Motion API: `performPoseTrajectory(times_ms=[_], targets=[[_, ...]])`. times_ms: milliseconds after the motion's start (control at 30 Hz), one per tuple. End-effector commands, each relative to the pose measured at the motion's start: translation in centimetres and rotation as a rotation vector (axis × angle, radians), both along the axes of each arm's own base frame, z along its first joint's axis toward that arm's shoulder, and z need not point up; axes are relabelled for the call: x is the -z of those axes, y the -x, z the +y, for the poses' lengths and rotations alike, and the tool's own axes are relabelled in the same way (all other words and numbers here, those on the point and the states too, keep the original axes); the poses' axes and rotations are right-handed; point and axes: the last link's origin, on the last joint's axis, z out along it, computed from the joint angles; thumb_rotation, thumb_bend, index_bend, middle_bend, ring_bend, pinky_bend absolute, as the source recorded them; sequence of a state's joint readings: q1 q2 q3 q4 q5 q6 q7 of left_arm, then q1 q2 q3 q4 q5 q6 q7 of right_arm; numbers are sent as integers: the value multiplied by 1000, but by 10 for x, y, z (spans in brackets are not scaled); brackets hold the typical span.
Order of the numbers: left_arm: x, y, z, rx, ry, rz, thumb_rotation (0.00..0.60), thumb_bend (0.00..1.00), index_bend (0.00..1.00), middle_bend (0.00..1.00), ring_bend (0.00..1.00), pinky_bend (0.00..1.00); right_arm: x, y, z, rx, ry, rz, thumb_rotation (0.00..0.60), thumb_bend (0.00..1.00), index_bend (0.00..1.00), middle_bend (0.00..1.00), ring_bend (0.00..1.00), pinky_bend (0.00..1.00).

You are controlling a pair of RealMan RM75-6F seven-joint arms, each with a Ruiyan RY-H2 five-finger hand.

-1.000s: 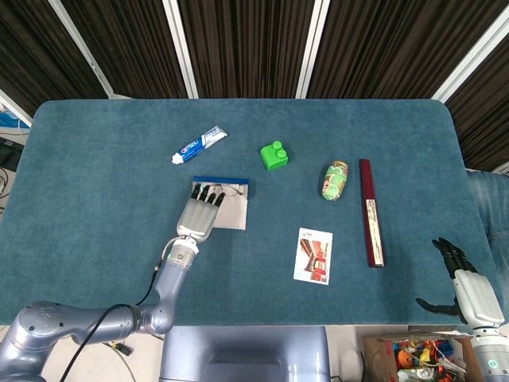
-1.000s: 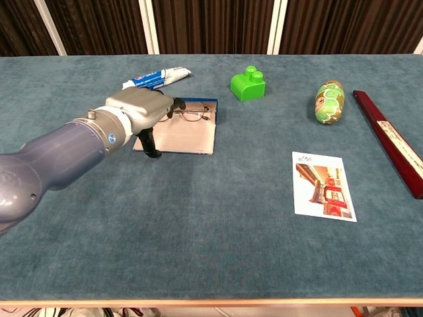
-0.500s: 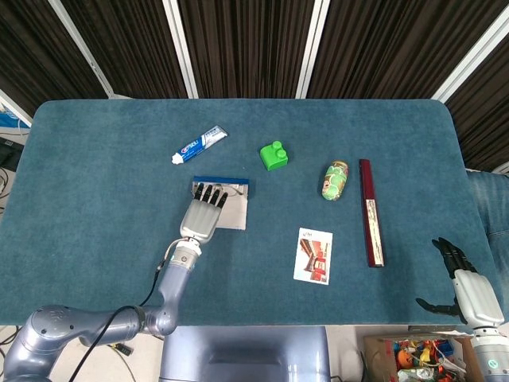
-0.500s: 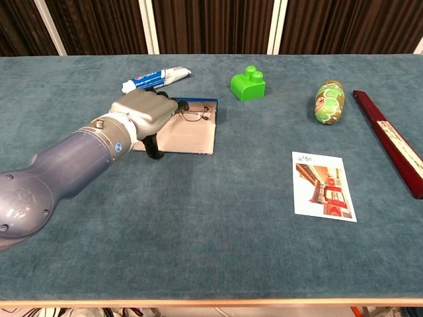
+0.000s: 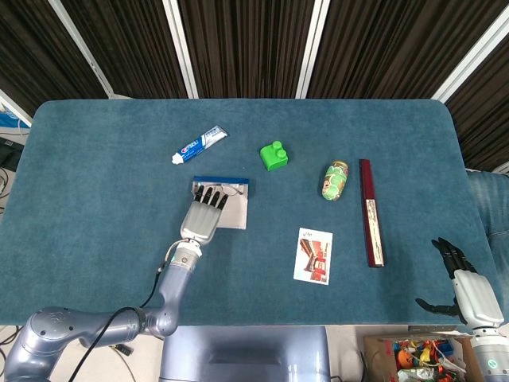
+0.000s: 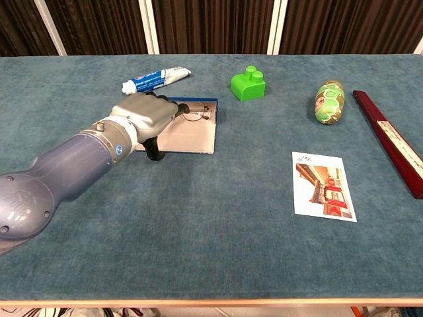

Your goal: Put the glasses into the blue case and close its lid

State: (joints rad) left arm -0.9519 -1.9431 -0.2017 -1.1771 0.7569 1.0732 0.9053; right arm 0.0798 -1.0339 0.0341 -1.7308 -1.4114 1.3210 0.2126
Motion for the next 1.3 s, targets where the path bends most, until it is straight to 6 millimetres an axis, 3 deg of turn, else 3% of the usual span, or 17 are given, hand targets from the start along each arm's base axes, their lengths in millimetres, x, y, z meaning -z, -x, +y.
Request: performPoseTrajectory(times_ms=[33, 300, 767, 967, 1300], targets=[[0, -1, 1, -3, 1, -1, 600, 156, 91, 105, 35, 51, 0, 0, 0, 0, 0, 0, 600, 132, 17, 0, 34, 178], [2, -4, 3, -3, -8, -2, 600, 182, 135, 97, 35, 51, 0, 0, 0, 1, -1, -1, 600, 131, 18, 0, 34, 177], [0, -5, 7, -2, -33, 5, 600, 422, 169, 95, 35, 51, 0, 0, 0, 5, -6, -7, 600, 132, 19, 0, 34, 177], [0, -6, 10, -5, -47, 1, 600, 450, 252, 96, 35, 51, 0, 0, 0, 6, -8, -8, 600, 132, 19, 0, 34, 178], [-3, -13, 21, -17, -81, -21, 600, 450, 306, 96, 34, 51, 0, 0, 1, 9, -10, -9, 600, 132, 19, 0, 34, 178]])
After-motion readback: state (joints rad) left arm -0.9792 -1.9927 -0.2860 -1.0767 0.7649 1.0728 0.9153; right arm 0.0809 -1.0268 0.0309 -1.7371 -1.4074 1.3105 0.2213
